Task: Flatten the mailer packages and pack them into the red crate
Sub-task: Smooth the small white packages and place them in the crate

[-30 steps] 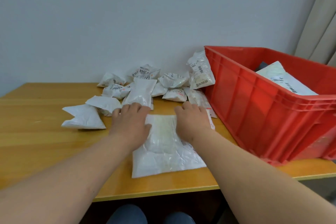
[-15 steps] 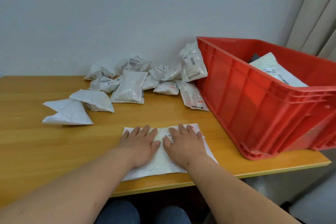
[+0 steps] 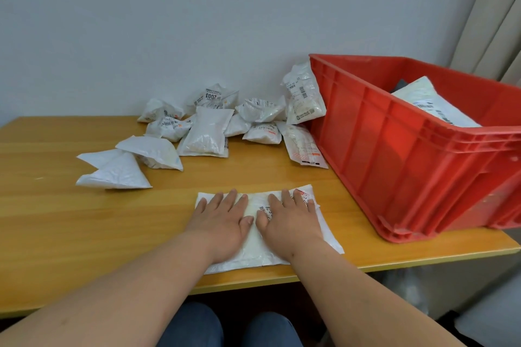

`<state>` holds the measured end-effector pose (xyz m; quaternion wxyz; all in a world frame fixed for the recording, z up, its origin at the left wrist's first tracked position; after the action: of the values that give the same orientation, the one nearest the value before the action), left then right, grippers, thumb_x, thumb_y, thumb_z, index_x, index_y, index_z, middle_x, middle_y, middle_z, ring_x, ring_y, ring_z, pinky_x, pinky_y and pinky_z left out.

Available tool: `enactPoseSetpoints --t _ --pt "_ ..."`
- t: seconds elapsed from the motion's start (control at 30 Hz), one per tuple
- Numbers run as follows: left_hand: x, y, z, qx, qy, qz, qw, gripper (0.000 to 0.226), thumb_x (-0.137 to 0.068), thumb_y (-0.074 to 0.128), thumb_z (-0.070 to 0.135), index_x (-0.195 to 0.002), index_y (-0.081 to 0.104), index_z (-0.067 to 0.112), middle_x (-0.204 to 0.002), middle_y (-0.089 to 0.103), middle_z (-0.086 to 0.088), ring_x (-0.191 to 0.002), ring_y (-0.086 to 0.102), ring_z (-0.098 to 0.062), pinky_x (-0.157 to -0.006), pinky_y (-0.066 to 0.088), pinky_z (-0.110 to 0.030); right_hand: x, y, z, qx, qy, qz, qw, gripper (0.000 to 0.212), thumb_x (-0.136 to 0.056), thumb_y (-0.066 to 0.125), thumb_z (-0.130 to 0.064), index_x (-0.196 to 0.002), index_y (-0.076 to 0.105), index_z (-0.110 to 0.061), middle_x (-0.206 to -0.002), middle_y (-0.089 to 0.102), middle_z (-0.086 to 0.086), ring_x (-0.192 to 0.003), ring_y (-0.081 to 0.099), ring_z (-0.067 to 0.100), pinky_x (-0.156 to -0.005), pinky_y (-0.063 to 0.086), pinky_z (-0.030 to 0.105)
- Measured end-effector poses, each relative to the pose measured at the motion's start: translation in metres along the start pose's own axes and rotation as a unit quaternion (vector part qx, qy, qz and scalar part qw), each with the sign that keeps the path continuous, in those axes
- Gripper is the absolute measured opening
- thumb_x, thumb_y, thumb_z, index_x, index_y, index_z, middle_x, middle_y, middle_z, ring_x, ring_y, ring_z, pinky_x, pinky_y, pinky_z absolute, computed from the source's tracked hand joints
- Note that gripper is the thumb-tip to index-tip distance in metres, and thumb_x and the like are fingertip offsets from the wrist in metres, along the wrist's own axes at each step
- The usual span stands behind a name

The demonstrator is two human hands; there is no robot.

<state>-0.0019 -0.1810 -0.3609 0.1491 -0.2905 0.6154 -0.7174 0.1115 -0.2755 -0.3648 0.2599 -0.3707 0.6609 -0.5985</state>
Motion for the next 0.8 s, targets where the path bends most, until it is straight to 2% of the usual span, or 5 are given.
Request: enactPoseSetpoints --t 0.33,0.57,0.8 --pt "-0.0017 -0.0009 0.0001 -0.006 -0.002 -0.027 1.000 0.059 -0.102 0.006 0.050 -0.155 -0.010 0.029 -0.162 -0.018 0.005 -0.150 -0.015 -0.020 -0.122 -0.006 -0.044 0.0000 -0.0008 -0.0011 0.009 -0.003 -0.020 1.000 0.068 -0.100 0.014 -0.054 -0.159 0.008 -0.022 -0.167 -0.002 0.007 -0.153 -0.008 0.026 -0.122 -0.003 0.050" --pt "-0.0004 0.0051 0.0012 -0.010 0.001 -0.010 1.000 0.059 -0.102 0.004 0.050 -0.155 -0.012 0.029 -0.162 -0.020 0.005 -0.150 -0.016 -0.021 -0.122 -0.005 -0.047 0.0033 0.0052 0.0010 0.006 -0.003 0.004 1.000 0.068 -0.099 0.013 -0.057 -0.159 0.007 -0.026 -0.167 -0.004 0.005 -0.152 -0.011 0.025 -0.122 -0.005 0.050" --pt "-0.0027 0.0037 -0.0002 0.002 0.002 0.004 1.000 0.061 -0.101 0.006 0.053 -0.155 -0.009 0.031 -0.163 -0.016 0.006 -0.150 -0.014 -0.022 -0.121 -0.004 -0.048 -0.0047 0.0013 0.0055 -0.062 0.003 0.006 0.998 0.066 -0.098 0.025 -0.058 -0.158 0.018 -0.030 -0.167 0.003 0.003 -0.153 -0.007 0.023 -0.122 -0.005 0.050"
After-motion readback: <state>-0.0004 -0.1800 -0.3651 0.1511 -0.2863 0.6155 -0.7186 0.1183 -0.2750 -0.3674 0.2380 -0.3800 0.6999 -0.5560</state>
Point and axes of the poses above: each hand's wrist, its own x-axis away from the middle knuckle, its own y-axis out of the palm, z = x × y, the point moved 4 cm from there along -x, towards the middle knuckle
